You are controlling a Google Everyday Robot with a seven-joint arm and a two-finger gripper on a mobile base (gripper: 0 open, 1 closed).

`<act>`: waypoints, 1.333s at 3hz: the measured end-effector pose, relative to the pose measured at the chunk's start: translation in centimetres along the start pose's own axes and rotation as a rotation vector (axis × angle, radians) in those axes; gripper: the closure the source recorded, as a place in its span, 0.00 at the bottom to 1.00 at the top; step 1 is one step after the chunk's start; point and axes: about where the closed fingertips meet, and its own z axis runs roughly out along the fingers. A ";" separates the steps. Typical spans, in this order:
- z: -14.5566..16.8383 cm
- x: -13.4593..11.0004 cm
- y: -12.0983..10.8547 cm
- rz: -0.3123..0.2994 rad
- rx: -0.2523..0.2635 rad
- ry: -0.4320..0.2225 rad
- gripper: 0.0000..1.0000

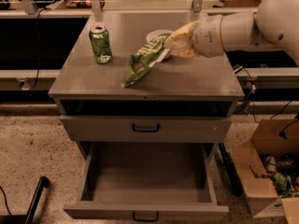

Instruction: Pick green jalapeno chip bag from middle drawer and place on counter

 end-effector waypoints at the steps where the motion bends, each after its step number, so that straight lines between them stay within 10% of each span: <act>1: -3.7 0.7 2.2 0.041 -0.022 0.072 1.00; 2: -6.3 1.3 3.8 0.085 -0.096 0.137 1.00; 4: -7.7 3.3 5.4 0.163 -0.407 0.186 1.00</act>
Offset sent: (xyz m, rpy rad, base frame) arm -0.0319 -0.1197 -0.0101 -0.1299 0.1198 -0.2988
